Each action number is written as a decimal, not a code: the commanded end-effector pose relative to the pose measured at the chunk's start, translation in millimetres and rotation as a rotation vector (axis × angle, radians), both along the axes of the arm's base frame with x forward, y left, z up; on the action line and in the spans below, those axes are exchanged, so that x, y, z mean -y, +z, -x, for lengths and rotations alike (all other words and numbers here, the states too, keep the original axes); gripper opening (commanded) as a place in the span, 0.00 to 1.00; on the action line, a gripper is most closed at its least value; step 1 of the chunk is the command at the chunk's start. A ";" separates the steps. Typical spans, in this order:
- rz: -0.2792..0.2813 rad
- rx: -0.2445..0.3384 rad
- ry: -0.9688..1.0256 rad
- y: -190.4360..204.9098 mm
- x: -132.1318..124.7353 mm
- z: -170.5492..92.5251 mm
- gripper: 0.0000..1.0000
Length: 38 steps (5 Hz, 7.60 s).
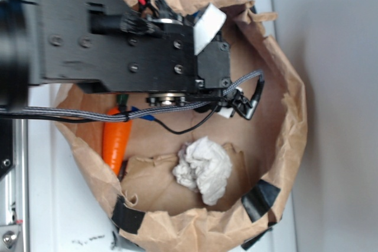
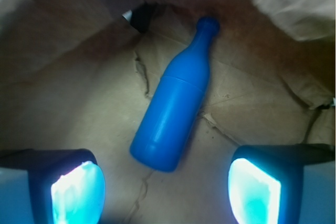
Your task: Grab the blue bottle.
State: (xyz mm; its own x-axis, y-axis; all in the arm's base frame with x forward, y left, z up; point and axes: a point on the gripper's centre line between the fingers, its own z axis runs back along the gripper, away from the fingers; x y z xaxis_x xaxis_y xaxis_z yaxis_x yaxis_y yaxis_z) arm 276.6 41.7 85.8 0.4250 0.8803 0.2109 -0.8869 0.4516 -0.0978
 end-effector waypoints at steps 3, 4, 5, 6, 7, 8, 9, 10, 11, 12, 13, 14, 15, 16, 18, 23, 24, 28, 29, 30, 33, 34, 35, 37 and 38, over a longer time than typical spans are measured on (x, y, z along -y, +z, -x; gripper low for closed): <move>-0.027 0.086 0.116 -8.8 -40.3 -22.4 1.00; -0.038 0.078 0.131 -18.6 -34.7 -32.8 1.00; -0.047 0.063 0.126 -25.1 -31.6 -35.4 1.00; -0.059 0.061 0.133 -31.6 -30.8 -35.0 0.00; -0.076 0.075 0.132 -31.7 -29.6 -35.9 0.00; -0.052 0.073 0.124 -22.9 -26.9 -34.7 0.00; 0.011 0.068 0.113 -4.1 -23.7 -29.6 0.00; 0.089 0.057 0.089 21.5 -21.8 -22.8 0.00; 0.166 0.031 0.054 46.1 -21.1 -17.3 0.00; 0.235 -0.028 -0.037 73.5 -15.7 -10.7 0.00; 0.242 -0.074 -0.160 94.5 -1.6 2.9 0.00; 0.198 -0.045 -0.224 98.8 7.0 14.6 0.00; 0.172 -0.023 -0.193 84.8 -2.1 15.7 1.00; 0.165 0.008 -0.156 74.3 -15.0 9.2 1.00; 0.107 0.003 -0.015 35.0 -22.5 2.2 1.00; 0.014 -0.006 0.056 -31.7 -29.9 -43.3 1.00; 0.040 -0.001 0.059 -29.2 -30.3 -38.8 0.00; 0.245 -0.026 -0.017 50.8 -23.8 -2.5 0.00; 0.259 -0.010 -0.037 57.5 -23.8 4.8 0.00; 0.234 -0.005 -0.031 51.6 -26.5 5.2 1.00; 0.145 0.020 0.081 8.3 -36.4 -0.4 1.00; 0.118 0.037 0.080 -1.9 -36.6 0.7 1.00; 0.095 0.045 0.083 -15.0 -32.8 -3.4 1.00; 0.022 0.037 0.090 -47.8 -18.5 -10.7 1.00; -0.021 0.015 0.099 -56.6 -10.4 -17.1 1.00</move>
